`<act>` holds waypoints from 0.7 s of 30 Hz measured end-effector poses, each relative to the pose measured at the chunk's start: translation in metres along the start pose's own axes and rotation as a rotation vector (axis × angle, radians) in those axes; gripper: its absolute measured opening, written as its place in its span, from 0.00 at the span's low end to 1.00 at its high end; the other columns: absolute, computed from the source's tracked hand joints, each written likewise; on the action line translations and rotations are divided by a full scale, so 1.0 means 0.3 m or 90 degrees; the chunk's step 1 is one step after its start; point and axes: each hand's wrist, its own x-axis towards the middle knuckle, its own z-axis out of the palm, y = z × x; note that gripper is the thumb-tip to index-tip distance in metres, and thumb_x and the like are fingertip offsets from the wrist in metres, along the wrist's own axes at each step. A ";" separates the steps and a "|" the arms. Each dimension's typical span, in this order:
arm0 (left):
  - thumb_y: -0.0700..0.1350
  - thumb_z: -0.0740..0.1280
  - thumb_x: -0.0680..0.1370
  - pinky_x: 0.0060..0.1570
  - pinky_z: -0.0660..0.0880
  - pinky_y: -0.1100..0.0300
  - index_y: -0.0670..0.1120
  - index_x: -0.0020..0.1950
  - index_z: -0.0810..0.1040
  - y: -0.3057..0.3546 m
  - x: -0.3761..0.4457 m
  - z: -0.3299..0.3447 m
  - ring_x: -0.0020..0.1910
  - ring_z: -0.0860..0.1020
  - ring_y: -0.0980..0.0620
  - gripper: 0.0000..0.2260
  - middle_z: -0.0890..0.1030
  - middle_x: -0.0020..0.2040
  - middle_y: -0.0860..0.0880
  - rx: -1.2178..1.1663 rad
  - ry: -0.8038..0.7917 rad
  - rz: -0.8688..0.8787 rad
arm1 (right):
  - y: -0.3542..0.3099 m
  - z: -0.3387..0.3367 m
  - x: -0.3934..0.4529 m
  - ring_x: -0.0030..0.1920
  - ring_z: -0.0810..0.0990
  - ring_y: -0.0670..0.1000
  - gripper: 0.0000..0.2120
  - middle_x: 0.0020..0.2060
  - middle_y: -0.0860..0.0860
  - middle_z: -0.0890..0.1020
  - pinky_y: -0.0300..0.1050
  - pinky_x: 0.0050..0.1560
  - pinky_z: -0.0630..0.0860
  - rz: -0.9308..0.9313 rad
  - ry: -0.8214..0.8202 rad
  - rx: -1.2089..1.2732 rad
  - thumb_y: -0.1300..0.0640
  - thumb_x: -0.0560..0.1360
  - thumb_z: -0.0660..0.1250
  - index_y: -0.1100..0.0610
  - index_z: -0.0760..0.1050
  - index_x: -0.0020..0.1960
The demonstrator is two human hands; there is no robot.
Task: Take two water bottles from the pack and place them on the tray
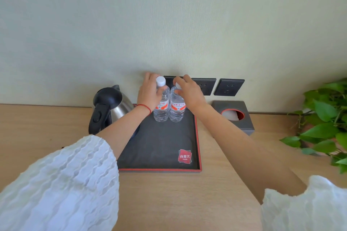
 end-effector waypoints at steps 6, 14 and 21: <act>0.43 0.69 0.75 0.44 0.68 0.56 0.38 0.56 0.73 0.002 0.002 0.003 0.50 0.76 0.39 0.14 0.73 0.57 0.38 0.009 0.012 -0.009 | -0.003 0.001 0.000 0.48 0.75 0.62 0.11 0.53 0.62 0.73 0.54 0.46 0.77 0.002 -0.003 0.000 0.65 0.76 0.63 0.59 0.71 0.57; 0.47 0.69 0.75 0.49 0.66 0.57 0.40 0.60 0.74 -0.013 0.003 -0.018 0.56 0.74 0.41 0.17 0.74 0.59 0.39 -0.018 -0.032 -0.034 | -0.018 -0.007 0.003 0.50 0.74 0.63 0.11 0.55 0.61 0.72 0.52 0.44 0.74 0.024 -0.013 -0.006 0.64 0.76 0.62 0.58 0.71 0.58; 0.42 0.74 0.72 0.60 0.70 0.52 0.37 0.63 0.71 0.002 -0.016 -0.066 0.61 0.74 0.42 0.23 0.74 0.61 0.37 -0.122 -0.074 -0.134 | -0.030 -0.017 -0.007 0.54 0.74 0.64 0.16 0.58 0.61 0.71 0.53 0.46 0.74 0.029 -0.024 -0.023 0.61 0.77 0.61 0.55 0.69 0.64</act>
